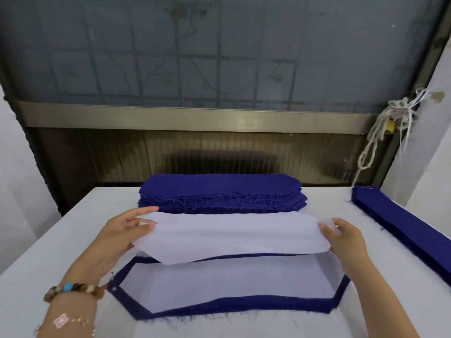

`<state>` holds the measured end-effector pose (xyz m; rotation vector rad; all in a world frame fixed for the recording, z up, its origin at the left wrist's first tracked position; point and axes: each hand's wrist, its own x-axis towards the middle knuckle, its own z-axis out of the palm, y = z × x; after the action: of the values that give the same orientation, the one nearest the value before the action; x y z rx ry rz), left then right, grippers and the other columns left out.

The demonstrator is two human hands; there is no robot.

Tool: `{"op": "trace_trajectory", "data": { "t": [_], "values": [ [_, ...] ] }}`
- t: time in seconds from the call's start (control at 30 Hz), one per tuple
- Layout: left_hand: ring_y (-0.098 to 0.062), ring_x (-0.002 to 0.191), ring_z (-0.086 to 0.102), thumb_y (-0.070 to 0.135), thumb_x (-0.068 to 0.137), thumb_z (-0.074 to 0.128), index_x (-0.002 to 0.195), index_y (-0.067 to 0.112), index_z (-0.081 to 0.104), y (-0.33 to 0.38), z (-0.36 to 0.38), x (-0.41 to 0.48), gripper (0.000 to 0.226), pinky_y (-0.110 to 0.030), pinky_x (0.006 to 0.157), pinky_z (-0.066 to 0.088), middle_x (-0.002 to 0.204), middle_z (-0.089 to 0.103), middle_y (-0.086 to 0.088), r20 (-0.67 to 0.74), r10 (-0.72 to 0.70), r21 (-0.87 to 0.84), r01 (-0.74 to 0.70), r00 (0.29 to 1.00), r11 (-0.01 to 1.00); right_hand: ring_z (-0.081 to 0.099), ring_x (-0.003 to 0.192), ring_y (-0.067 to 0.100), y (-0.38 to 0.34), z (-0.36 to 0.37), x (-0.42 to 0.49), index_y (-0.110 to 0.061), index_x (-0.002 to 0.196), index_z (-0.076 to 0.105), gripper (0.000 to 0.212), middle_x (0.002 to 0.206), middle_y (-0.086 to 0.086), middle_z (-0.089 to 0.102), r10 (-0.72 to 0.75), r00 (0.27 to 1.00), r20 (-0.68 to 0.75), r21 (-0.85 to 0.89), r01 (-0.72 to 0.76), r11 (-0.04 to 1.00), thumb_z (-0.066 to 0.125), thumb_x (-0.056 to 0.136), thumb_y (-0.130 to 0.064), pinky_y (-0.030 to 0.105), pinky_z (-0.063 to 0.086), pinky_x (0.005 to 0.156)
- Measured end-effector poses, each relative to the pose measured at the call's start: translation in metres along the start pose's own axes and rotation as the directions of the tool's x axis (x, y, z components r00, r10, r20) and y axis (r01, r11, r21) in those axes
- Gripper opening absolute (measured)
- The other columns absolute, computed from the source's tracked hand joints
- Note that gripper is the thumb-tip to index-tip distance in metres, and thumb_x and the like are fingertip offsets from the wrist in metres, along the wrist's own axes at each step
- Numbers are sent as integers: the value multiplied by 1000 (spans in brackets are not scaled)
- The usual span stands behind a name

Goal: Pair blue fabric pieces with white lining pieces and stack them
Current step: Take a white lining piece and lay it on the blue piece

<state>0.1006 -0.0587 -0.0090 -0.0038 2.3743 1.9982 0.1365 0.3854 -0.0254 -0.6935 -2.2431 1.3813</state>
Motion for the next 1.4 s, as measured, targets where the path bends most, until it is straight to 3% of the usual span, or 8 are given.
{"op": "trace_trajectory", "data": {
  "t": [0.17, 0.33, 0.43, 0.57, 0.7, 0.83, 1.0, 1.4],
  "values": [
    [-22, 98, 70, 29, 68, 80, 113, 32, 71, -6, -24, -2, 46, -27, 78, 56, 107, 71, -12, 260, -134, 15, 135, 956, 991, 52, 76, 17, 4, -15, -15, -22, 91, 55, 8, 83, -8, 52, 0, 996, 86, -4, 1, 1000, 61, 93, -25, 41, 50, 80],
    [-26, 99, 69, 29, 63, 89, 111, 27, 72, -11, -33, 0, 51, -30, 79, 56, 105, 68, -16, 328, -237, 92, 218, 914, 972, 56, 75, 29, 17, -23, -26, -13, 87, 64, 9, 86, 8, 64, 13, 985, 174, -98, 5, 995, 62, 92, -20, 38, 46, 73],
    [-24, 92, 70, 21, 71, 82, 106, 24, 74, -10, -30, -1, 36, -29, 75, 56, 101, 68, -16, 352, -315, 197, 260, 881, 945, 55, 75, 25, 21, -26, -29, -12, 84, 63, 9, 83, 8, 63, 7, 978, 209, -201, 36, 979, 63, 91, -19, 36, 45, 72],
    [-29, 95, 71, 8, 77, 79, 99, 13, 76, -13, -25, -1, 23, -30, 73, 58, 98, 72, -16, 331, -407, 297, 316, 851, 901, 53, 75, 13, 19, -26, -31, -22, 79, 59, 14, 82, -4, 61, -36, 975, 219, -296, 102, 950, 64, 89, -28, 29, 40, 65],
    [-36, 96, 70, 23, 49, 96, 88, 8, 77, -16, -21, -3, 46, -39, 81, 55, 99, 73, -19, 278, -400, 269, 329, 873, 905, 53, 76, 17, 16, -23, -32, -19, 82, 59, 29, 81, -5, 58, -15, 980, 197, -375, 90, 923, 61, 88, -47, 31, 37, 65],
    [-27, 87, 72, 13, 56, 94, 85, 8, 77, -14, -19, -3, 33, -31, 77, 58, 95, 73, -19, 249, -379, 351, 281, 891, 893, 52, 85, 20, 17, -24, -33, -22, 89, 57, 21, 93, -4, 55, -18, 982, 187, -409, 95, 908, 62, 89, -42, 32, 36, 71],
    [-13, 69, 68, 7, 71, 84, 85, 5, 75, -15, -13, -3, 16, -17, 68, 51, 84, 75, -10, 191, -293, 460, 178, 937, 870, 53, 73, 15, 18, -23, -33, -23, 81, 56, 18, 85, -3, 59, -2, 985, 174, -438, 79, 896, 64, 88, -37, 30, 38, 60],
    [-17, 55, 53, 22, 67, 88, 76, 9, 75, -17, -24, -2, 21, -23, 50, 44, 69, 67, -12, 67, -361, 560, 265, 930, 785, 55, 74, 13, 25, -23, -30, -26, 81, 56, 12, 83, -7, 59, 33, 995, 94, -433, 11, 901, 60, 90, -32, 30, 41, 62]
  ]
}}
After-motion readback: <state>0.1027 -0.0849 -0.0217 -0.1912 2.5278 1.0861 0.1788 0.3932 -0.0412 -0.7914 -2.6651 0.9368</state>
